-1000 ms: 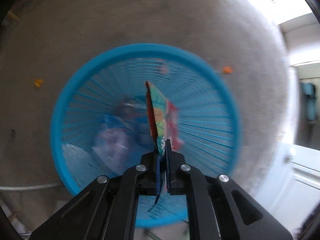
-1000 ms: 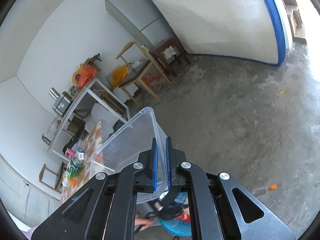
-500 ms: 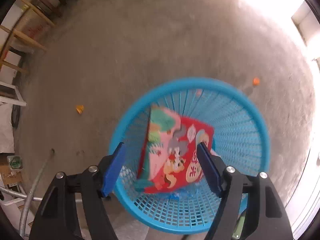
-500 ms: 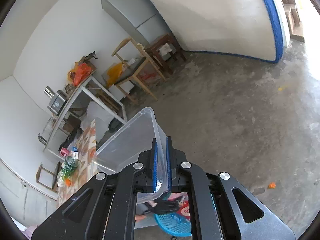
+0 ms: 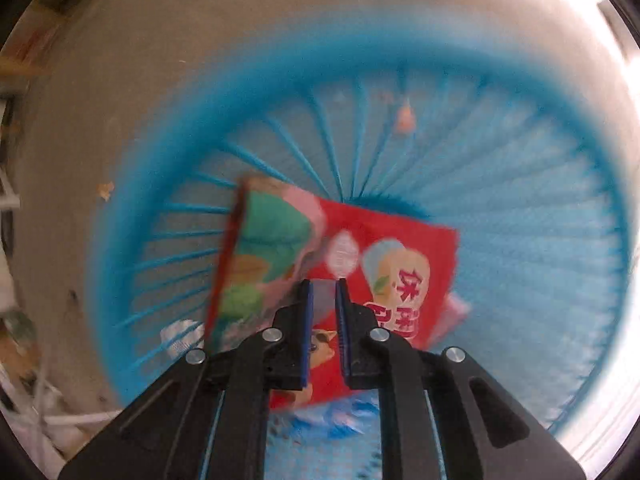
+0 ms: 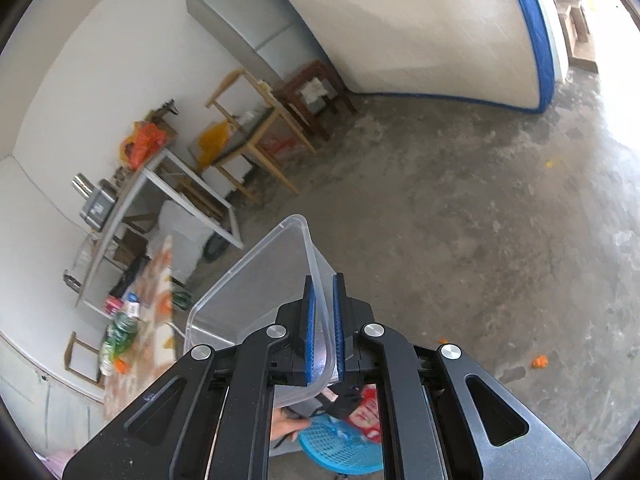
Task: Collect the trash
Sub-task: 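Lower the left gripper into the basket and open it to drop the red bag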
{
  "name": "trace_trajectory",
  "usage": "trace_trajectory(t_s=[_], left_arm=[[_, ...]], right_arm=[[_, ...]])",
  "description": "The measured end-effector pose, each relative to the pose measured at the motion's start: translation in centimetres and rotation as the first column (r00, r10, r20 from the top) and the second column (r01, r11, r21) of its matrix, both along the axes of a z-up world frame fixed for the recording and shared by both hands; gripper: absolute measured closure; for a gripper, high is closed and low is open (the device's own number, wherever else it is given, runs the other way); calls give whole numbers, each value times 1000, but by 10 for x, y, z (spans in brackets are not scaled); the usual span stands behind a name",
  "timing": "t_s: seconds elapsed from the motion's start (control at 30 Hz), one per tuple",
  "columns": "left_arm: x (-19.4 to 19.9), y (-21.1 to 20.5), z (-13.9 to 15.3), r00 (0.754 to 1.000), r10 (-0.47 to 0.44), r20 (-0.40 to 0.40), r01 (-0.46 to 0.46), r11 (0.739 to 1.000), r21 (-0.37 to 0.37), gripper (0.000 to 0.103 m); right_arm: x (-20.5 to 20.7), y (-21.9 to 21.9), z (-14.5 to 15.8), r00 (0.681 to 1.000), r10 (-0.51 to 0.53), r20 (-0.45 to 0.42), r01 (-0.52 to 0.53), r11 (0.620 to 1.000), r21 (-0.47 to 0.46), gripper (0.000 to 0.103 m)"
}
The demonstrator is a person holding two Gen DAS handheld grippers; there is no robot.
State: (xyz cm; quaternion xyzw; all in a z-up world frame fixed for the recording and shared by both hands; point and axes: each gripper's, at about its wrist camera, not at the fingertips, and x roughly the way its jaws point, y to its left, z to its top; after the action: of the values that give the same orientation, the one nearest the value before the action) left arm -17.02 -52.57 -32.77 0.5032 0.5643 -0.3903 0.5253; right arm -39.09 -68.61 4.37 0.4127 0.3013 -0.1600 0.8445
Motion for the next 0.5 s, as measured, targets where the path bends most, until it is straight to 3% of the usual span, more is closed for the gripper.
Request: trace_trajectory(t_s=[0.1, 0.3, 0.4, 0.5], left_arm=[[-19, 5, -39, 992, -121, 36, 118, 990, 82, 92], [-25, 10, -114, 983, -157, 98, 126, 957, 261, 93], [-29, 10, -114, 983, -167, 79, 140, 952, 273, 93], [-30, 8, -76, 994, -113, 14, 108, 977, 183, 93]], right_arm=[[-1, -5, -21, 1000, -5, -28, 7, 998, 57, 95], [0, -3, -36, 997, 3, -77, 2, 997, 72, 95], [1, -3, -38, 996, 4, -89, 3, 997, 75, 94], [0, -1, -40, 996, 1, -86, 5, 997, 76, 94]])
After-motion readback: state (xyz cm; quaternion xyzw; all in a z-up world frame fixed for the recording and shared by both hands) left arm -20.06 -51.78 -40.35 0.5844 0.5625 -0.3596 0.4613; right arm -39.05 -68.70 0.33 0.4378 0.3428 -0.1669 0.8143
